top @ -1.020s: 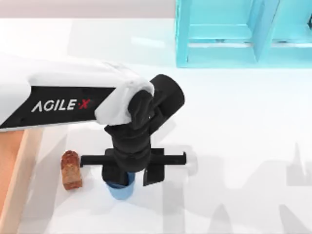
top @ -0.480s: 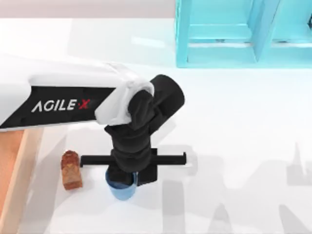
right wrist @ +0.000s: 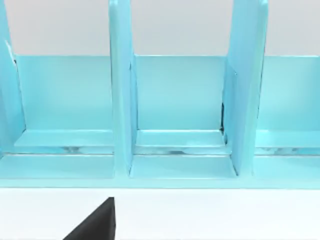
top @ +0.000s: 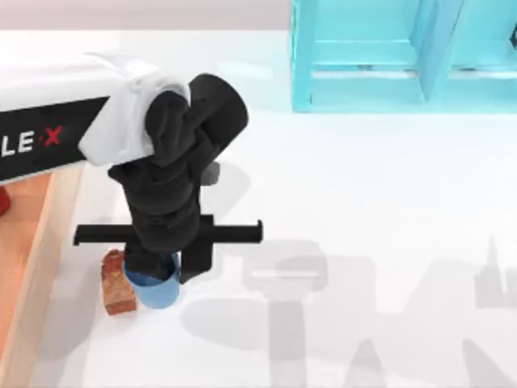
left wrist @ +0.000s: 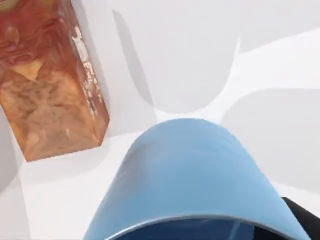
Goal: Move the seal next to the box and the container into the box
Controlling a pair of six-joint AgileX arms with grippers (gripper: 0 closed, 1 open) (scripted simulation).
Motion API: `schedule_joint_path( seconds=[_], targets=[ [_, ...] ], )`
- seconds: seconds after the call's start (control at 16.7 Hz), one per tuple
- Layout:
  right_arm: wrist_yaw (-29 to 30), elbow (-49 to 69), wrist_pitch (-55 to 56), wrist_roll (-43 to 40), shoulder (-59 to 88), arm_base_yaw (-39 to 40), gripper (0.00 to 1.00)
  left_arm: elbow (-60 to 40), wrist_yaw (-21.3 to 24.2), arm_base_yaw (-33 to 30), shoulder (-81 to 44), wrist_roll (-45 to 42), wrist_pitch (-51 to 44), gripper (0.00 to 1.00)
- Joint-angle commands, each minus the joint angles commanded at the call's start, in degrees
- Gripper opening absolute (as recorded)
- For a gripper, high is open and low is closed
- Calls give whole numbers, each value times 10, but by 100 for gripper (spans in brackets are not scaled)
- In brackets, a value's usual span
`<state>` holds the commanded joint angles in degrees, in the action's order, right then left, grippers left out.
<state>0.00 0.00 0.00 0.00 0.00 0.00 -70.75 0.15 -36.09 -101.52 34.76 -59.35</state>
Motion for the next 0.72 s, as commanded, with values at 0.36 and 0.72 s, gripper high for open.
schedule_joint_path(
  seconds=[0.36, 0.72],
  targets=[
    [0, 0, 0, 0, 0, 0, 100, -9, -2, 78, 94, -77, -101, 0],
    [0, 0, 0, 0, 0, 0, 100, -6, -4, 96, 102, -98, -100, 0]
  ],
)
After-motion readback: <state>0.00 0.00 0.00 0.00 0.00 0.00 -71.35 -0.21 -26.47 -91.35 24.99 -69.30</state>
